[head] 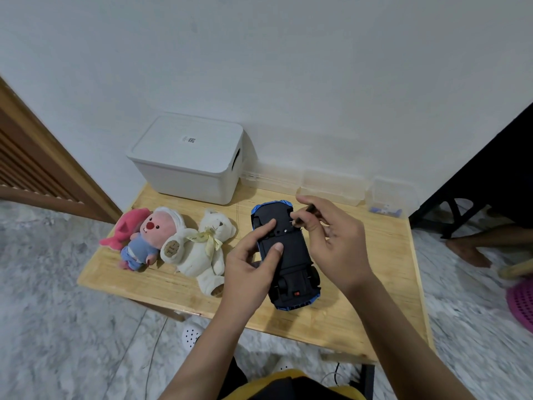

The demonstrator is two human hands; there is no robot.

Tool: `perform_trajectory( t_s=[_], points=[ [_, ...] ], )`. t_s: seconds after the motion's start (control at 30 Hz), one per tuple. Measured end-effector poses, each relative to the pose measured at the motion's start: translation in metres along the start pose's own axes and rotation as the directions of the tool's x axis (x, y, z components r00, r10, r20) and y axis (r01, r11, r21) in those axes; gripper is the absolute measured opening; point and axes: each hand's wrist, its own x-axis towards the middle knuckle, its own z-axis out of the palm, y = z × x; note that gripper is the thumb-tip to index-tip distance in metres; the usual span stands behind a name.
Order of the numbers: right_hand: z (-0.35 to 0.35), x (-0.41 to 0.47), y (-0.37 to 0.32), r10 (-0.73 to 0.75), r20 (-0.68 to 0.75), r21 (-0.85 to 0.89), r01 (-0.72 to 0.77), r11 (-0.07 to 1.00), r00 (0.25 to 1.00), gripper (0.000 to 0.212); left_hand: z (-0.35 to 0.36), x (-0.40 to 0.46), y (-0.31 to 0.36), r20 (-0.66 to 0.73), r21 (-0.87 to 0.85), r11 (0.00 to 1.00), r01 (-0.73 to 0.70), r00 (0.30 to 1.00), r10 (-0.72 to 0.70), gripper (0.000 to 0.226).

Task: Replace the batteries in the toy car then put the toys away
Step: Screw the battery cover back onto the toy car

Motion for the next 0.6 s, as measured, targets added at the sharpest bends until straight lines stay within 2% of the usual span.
perform_trajectory(
  t_s=[0.13, 0.33, 0.6],
  points=[
    [0.005, -0.007, -0.003, 0.131, -0.085, 0.163, -0.116, 0.98, 0.988, 0.013, 0.001, 0.001, 0.005, -0.004, -0.017, 1.0, -0.015, 1.0, 0.015, 0.04],
    [0.009, -0.017, -0.008, 0.129, -0.248, 0.182, -0.084, 0.98, 0.96, 0.019, 0.002, -0.004, 0.008, 0.01, -0.029, 1.0, -0.008, 1.0, 0.008, 0.038],
    [0.009, -0.024, -0.01, 0.106, -0.253, 0.16, -0.066, 0.985, 0.962, 0.021, 0.0, -0.009, 0.009, 0.019, 0.004, 1.0, -0.015, 1.0, 0.015, 0.038]
  ],
)
